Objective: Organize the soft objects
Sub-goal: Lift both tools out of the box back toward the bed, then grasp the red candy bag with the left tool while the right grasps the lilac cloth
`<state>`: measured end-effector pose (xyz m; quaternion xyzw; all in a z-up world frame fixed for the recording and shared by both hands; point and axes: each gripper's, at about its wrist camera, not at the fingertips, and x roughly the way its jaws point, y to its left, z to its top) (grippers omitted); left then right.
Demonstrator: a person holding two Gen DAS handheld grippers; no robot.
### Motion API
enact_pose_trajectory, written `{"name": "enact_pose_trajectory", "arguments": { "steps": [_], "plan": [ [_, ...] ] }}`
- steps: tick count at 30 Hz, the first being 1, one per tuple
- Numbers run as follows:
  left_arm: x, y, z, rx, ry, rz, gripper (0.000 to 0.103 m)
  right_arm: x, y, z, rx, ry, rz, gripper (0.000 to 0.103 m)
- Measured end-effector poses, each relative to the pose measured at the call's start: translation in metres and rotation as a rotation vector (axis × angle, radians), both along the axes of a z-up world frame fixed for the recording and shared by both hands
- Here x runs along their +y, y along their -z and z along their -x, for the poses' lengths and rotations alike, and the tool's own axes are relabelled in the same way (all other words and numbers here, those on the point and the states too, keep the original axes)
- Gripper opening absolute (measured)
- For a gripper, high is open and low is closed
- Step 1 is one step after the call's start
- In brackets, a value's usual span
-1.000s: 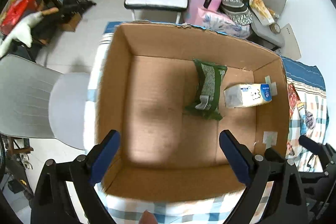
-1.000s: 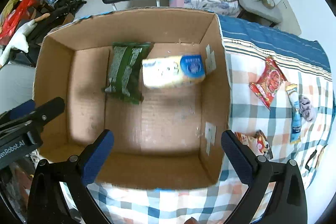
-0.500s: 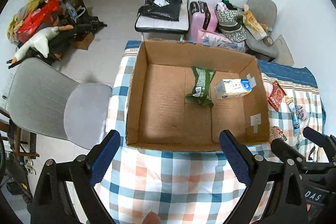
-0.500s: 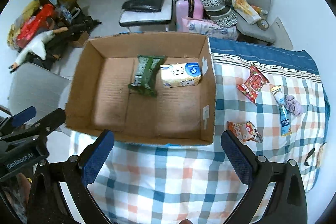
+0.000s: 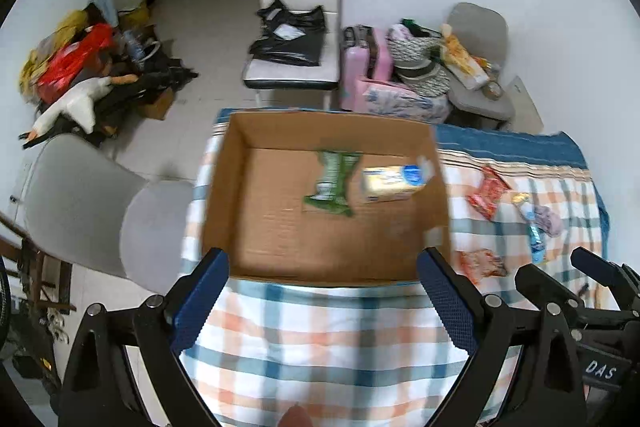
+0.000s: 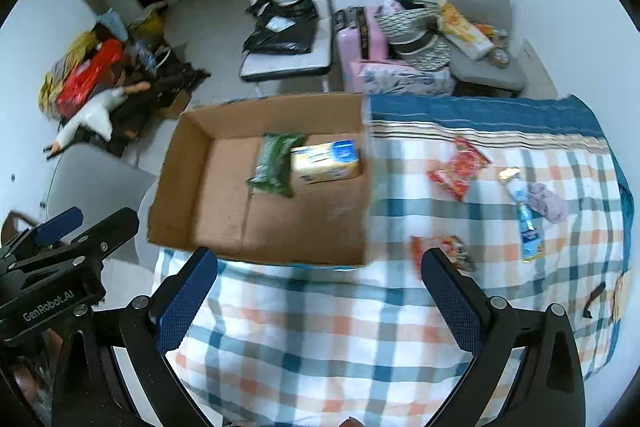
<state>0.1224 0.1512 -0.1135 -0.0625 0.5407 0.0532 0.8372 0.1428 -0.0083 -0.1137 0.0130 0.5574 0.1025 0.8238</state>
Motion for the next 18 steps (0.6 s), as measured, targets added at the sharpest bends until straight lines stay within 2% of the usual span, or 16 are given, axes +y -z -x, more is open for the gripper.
{"name": "enact_pose_trajectory", "arguments": {
  "steps": [5,11,15,18],
  "plan": [
    [-0.078,0.02,-0.032,0.044,0.103,0.037,0.096,-0.1,0.011,-0.012,0.035,0.136,0.005,0.103],
    [-0.179,0.071,-0.096,0.15,0.232,0.054,0.096,-0.226,0.05,-0.046,0.107,0.286,0.04,0.103],
    [-0.234,0.115,-0.147,0.23,0.309,0.026,0.096,-0.286,0.084,-0.08,0.154,0.324,0.056,0.103],
    [-0.269,0.149,-0.18,0.289,0.366,-0.029,0.096,-0.328,0.121,-0.116,0.201,0.336,0.076,0.103]
  ]
}}
